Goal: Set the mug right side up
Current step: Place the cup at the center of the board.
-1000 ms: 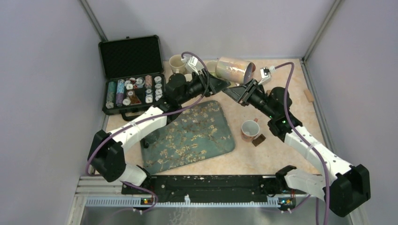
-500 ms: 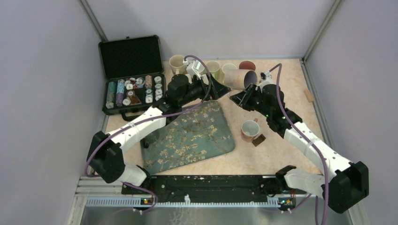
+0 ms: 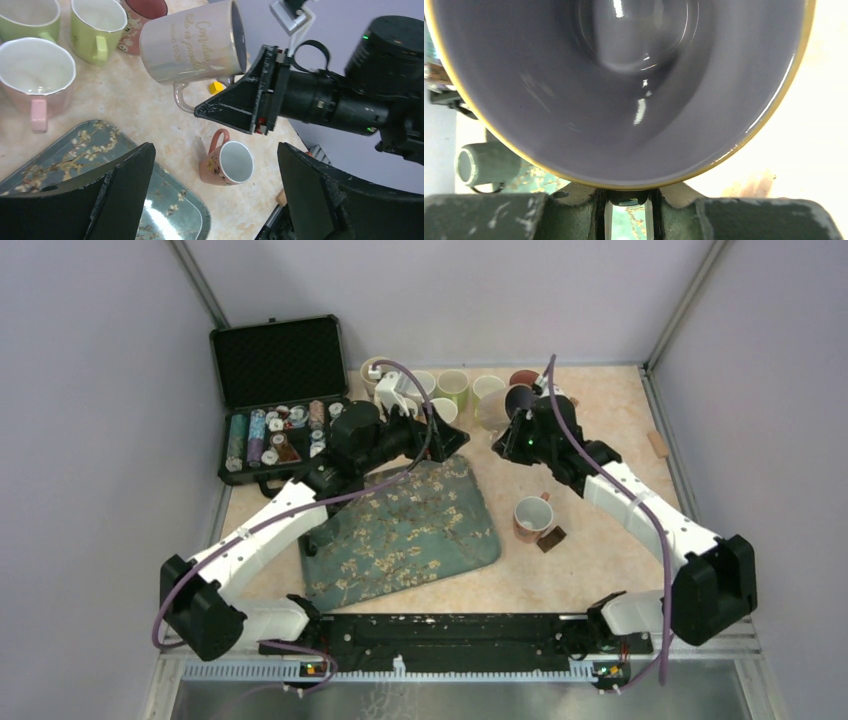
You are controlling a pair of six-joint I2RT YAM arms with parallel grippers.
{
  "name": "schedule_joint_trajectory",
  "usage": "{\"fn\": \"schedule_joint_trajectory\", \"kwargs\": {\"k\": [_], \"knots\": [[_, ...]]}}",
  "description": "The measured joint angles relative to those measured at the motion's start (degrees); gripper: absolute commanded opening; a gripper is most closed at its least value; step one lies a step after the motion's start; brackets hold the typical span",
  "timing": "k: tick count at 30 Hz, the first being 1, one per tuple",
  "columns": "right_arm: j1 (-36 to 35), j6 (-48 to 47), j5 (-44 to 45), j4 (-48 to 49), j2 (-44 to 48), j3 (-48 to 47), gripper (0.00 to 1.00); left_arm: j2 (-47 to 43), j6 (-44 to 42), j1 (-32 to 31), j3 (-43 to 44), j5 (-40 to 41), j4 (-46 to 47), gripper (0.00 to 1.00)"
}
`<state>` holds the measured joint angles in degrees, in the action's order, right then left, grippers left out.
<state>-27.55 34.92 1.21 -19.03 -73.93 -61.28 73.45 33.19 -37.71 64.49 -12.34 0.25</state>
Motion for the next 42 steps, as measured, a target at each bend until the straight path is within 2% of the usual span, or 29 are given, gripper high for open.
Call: {"fn": "schedule_joint_trajectory", "kwargs": {"k": [7,16,42], "knots": [[0.0,-5.2,1.49,-3.39,-9.73,-5.03,0.0,-5.62,-3.45,0.92,-0.15,2.82,-5.42,0.98],[0.04,-6.95,2.45,-5.4,-18.36,-7.23,0.0,-13.49,-6.4,1.2,-3.85,8.13,-9.79,0.98],[0.07,-10.95,6.86,-8.48,-29.38,-12.41,0.0,-14.49,-8.02,1.31,-5.9,13.35,-12.5,0.98]]}}
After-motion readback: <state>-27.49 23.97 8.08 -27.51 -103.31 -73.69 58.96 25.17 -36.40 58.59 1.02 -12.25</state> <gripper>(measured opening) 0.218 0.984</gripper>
